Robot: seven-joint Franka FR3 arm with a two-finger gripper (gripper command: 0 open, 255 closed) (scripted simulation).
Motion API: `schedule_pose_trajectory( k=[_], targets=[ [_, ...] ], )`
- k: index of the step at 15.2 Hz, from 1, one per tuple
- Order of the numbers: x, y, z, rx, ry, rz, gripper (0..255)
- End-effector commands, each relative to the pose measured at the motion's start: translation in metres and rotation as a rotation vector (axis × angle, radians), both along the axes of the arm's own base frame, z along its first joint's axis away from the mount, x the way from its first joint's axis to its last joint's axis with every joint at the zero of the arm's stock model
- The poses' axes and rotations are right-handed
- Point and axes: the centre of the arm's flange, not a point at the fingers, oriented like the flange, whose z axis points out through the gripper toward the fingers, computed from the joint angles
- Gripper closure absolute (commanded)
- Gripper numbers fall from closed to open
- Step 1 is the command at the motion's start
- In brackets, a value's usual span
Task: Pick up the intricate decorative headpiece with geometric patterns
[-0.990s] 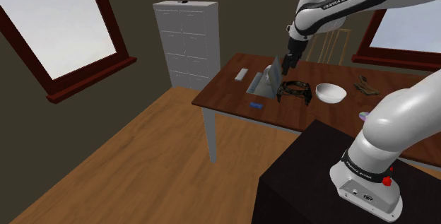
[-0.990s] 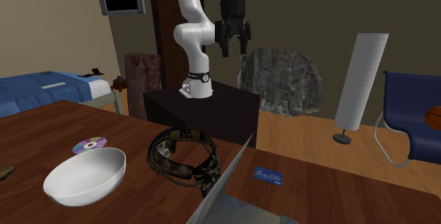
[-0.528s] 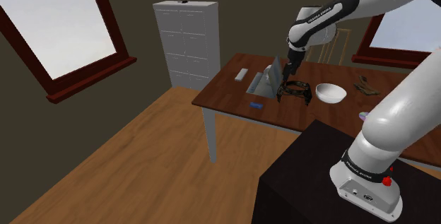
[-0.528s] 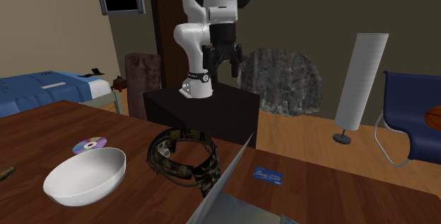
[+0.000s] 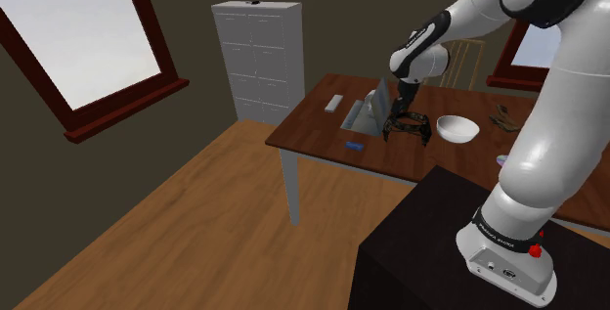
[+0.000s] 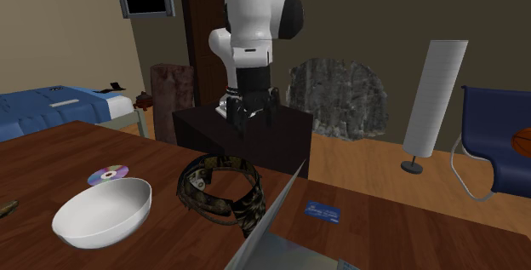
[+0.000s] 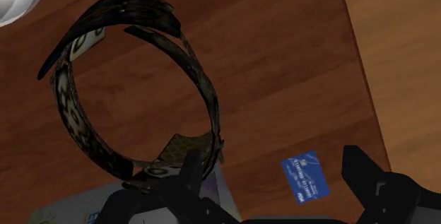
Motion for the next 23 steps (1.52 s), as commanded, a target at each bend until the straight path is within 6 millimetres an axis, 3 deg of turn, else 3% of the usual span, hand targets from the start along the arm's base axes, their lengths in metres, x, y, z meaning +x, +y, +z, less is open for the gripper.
schedule_pose_trajectory(
  k=[1, 4, 11, 14, 15, 23],
  targets=[
    [0.005, -0.017, -0.019, -0.001, 0.005, -0.002, 0],
    [0.014, -0.042, -0.046, -0.001, 0.014, -0.006, 0],
    [0.014, -0.042, -0.083, -0.001, 0.014, -0.006, 0],
    [0.014, -0.042, -0.087, -0.001, 0.014, -0.006, 0],
    [0.014, -0.042, -0.087, -0.001, 0.014, -0.006, 255],
    [0.014, -0.042, -0.087, -0.001, 0.014, -0.006, 255]
  ],
)
